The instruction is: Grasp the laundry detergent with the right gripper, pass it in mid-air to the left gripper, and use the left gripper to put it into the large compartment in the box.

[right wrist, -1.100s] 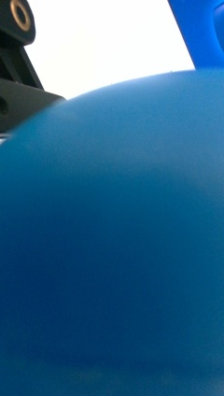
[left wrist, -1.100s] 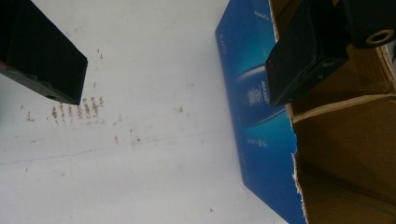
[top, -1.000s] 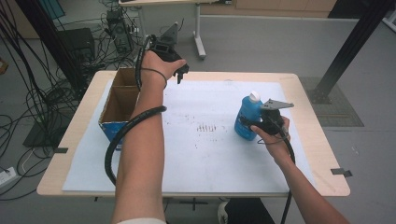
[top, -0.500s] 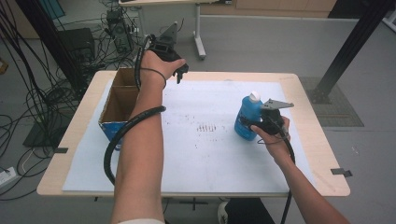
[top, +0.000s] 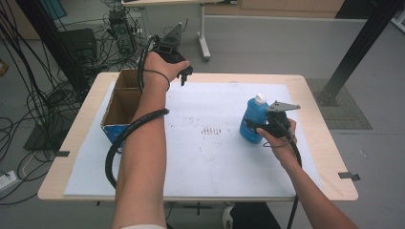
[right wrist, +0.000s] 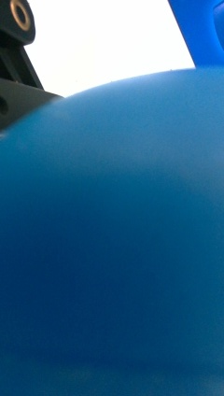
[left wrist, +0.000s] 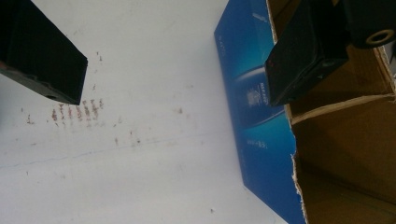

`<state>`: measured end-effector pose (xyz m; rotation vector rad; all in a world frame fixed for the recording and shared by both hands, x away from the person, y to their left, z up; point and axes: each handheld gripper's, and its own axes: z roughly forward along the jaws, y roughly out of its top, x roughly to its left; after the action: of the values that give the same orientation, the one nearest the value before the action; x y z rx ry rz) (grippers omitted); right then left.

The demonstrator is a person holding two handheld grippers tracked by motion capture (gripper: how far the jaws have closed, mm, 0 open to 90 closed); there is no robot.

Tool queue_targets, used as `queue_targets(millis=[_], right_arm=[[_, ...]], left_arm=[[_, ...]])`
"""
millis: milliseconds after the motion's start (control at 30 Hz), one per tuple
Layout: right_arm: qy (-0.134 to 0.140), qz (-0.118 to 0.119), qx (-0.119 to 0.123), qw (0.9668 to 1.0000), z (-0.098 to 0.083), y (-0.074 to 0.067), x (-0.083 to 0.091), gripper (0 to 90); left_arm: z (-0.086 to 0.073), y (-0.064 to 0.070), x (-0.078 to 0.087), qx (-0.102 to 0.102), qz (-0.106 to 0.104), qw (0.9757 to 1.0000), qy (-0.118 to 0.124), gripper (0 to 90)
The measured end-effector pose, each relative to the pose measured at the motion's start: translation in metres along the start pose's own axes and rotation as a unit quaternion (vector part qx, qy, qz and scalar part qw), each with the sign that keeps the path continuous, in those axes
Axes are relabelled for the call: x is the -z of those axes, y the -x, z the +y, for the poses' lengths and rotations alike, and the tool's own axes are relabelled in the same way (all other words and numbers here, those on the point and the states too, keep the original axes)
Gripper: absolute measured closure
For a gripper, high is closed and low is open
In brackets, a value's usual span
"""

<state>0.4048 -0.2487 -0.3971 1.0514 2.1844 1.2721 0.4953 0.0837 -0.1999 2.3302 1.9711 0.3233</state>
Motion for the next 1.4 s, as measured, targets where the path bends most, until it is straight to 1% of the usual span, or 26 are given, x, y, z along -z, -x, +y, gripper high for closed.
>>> queue_targets(millis=[300,533,600,733,833,933,967,1000,1067,1133,1267,1300,1333,1367,1400], right_arm=[[-0.004,0.001,0.000,1.0000,0.001,0.000,0.000,43.5],[-0.008,0.001,-0.003,1.0000,0.002,0.000,0.000,43.6],[-0.009,0.002,-0.006,0.9999,0.002,0.001,0.000,43.6],[-0.021,0.000,-0.012,0.9997,0.006,0.001,0.001,43.7],[-0.027,0.001,-0.017,0.9995,0.009,0.001,0.002,43.7],[-0.027,-0.001,-0.018,0.9995,0.015,0.002,0.004,43.7],[-0.029,-0.002,-0.019,0.9994,0.020,0.002,0.006,43.7],[-0.029,-0.002,-0.019,0.9994,0.020,0.002,0.006,43.7],[-0.030,-0.003,-0.018,0.9994,0.026,0.002,0.008,43.7],[-0.030,-0.003,-0.018,0.9994,0.033,0.002,0.010,43.7],[-0.039,-0.004,-0.017,0.9991,0.047,0.002,0.014,43.7],[-0.042,-0.004,-0.018,0.9989,0.055,0.002,0.016,43.7],[-0.042,-0.004,-0.018,0.9989,0.055,0.002,0.016,43.7],[-0.044,-0.004,-0.019,0.9989,0.059,0.002,0.017,43.7],[-0.046,-0.002,-0.017,0.9988,0.068,0.001,0.019,43.7]], left_arm=[[0.000,-0.001,0.001,-0.001,-0.001,1.0000,-0.001,6.2],[-0.001,-0.003,0.004,-0.005,-0.006,1.0000,0.000,6.2],[-0.001,-0.002,0.005,-0.009,-0.006,0.9999,0.000,6.2],[-0.001,-0.004,0.008,-0.012,-0.014,0.9998,0.001,6.1],[-0.001,-0.005,0.014,-0.017,-0.014,0.9997,0.005,6.0],[-0.001,-0.006,0.018,-0.022,-0.013,0.9996,0.009,6.0],[-0.001,-0.007,0.020,-0.023,-0.013,0.9996,0.011,5.9],[-0.001,-0.007,0.022,-0.026,-0.014,0.9995,0.012,5.9],[-0.001,-0.007,0.024,-0.032,-0.014,0.9993,0.014,5.9],[-0.001,-0.007,0.028,-0.041,-0.013,0.9989,0.016,5.8],[-0.001,-0.007,0.032,-0.055,-0.015,0.9982,0.015,5.6],[-0.001,-0.007,0.036,-0.062,-0.017,0.9977,0.018,5.5],[-0.001,-0.007,0.036,-0.062,-0.017,0.9977,0.018,5.5],[-0.001,-0.007,0.038,-0.067,-0.018,0.9974,0.020,5.5],[-0.001,-0.007,0.040,-0.071,-0.020,0.9970,0.021,5.5]])
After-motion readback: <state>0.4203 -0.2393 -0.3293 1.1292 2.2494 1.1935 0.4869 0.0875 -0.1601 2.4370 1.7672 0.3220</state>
